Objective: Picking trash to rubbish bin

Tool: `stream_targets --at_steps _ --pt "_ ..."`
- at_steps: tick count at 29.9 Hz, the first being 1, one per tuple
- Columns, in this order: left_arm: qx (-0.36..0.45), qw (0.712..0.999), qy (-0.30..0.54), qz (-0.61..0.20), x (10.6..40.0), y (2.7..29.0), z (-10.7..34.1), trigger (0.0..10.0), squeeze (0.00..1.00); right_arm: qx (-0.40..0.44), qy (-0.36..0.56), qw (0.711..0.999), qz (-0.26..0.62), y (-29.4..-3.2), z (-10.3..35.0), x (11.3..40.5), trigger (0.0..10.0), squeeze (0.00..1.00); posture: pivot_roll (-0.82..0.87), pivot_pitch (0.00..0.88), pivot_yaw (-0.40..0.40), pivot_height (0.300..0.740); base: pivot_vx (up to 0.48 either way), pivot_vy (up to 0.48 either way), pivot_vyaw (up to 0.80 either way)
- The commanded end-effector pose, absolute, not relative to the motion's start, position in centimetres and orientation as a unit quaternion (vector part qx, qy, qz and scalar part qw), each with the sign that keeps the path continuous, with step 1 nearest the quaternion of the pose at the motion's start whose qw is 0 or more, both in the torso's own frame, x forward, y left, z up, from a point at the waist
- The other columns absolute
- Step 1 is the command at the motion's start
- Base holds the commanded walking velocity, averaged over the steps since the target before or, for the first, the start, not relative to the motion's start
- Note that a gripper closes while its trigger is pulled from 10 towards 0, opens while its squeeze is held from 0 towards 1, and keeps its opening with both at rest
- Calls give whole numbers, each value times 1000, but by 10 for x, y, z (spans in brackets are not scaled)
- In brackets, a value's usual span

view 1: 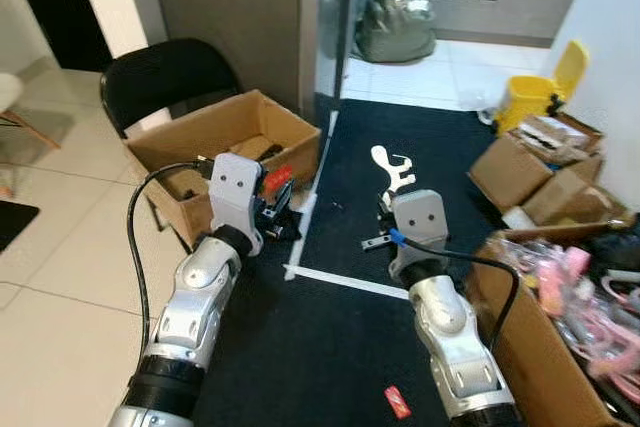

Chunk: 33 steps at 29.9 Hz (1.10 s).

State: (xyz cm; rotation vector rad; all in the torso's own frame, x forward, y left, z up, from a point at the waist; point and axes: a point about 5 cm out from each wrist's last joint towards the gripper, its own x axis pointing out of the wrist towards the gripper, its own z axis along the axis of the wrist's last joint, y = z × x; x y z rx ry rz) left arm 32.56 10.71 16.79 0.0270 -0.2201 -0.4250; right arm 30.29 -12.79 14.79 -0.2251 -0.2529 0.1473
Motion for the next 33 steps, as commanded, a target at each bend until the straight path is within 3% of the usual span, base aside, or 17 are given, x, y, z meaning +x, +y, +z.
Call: stream_targets --at_steps 1,18,26,33 --pt "14 971 -103 -216 325 106 165 10000 0 -115 -121 983 70 -130 145 302 10000 0 -45 75 53 740 405 0 0" --pt "16 970 -106 -220 326 105 167 10000 0 -104 -118 985 66 -130 145 304 10000 0 -45 56 52 740 404 0 0" --pt "16 969 -107 -221 325 105 167 10000 0 -104 -113 986 64 -130 144 304 10000 0 -45 51 53 740 402 0 -798" --pt "17 969 -107 -222 326 105 167 10000 0 -108 -109 987 57 -132 142 305 10000 0 -44 50 53 740 394 0 0"
